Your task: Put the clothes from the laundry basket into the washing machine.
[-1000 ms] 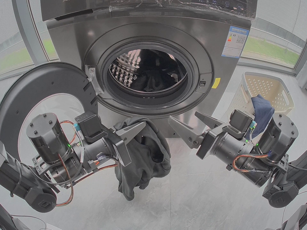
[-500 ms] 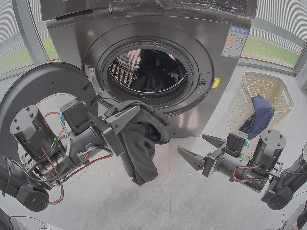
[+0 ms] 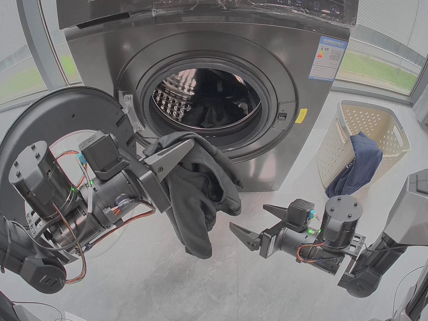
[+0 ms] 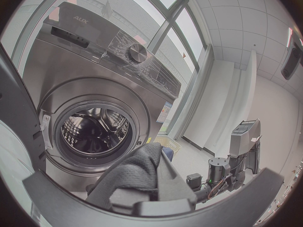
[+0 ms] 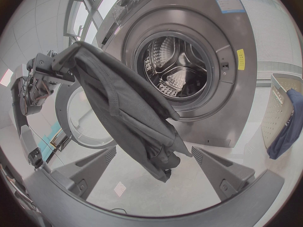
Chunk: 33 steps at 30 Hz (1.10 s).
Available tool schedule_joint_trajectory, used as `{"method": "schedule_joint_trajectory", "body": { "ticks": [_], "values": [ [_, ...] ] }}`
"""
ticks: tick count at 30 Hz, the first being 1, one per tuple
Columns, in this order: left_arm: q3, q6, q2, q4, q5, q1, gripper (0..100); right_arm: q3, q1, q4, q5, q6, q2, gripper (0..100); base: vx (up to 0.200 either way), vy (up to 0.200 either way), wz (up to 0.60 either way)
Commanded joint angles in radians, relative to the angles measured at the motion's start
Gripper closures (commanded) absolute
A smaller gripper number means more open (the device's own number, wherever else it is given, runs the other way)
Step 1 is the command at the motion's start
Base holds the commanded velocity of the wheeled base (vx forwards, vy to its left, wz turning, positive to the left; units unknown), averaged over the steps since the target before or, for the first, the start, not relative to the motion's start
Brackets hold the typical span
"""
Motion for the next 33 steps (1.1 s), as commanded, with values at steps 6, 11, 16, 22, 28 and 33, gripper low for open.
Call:
{"method": "schedule_joint_trajectory", "body": {
  "ticks": [6, 11, 16, 22, 28, 33],
  "values": [
    [-0.006, 0.000, -0.003, 0.000, -0.001, -0.001, 100, -0.191, -0.003, -0.007, 0.002, -0.002, 0.168, 0, 0.000, 0.000, 0.00],
    [-0.006, 0.000, -0.004, 0.000, -0.001, -0.001, 100, -0.316, 0.005, -0.009, 0.003, -0.002, 0.248, 0, 0.000, 0.000, 0.00],
    [-0.006, 0.000, -0.003, -0.002, -0.001, 0.000, 100, -0.371, 0.011, -0.040, 0.005, -0.002, 0.269, 100, 0.000, 0.000, 0.00],
    [-0.003, 0.000, 0.011, 0.000, -0.003, 0.034, 100, -0.263, -0.008, -0.087, 0.011, -0.002, 0.163, 100, 0.000, 0.000, 0.00],
    [-0.005, 0.000, 0.029, -0.002, 0.008, 0.065, 100, -0.099, -0.043, -0.072, 0.011, -0.027, -0.049, 100, 0.000, 0.000, 0.00],
    [0.000, 0.000, 0.042, 0.000, 0.031, 0.081, 100, -0.061, -0.060, -0.017, 0.011, -0.030, -0.196, 100, 0.000, 0.000, 0.00]
  ]
}}
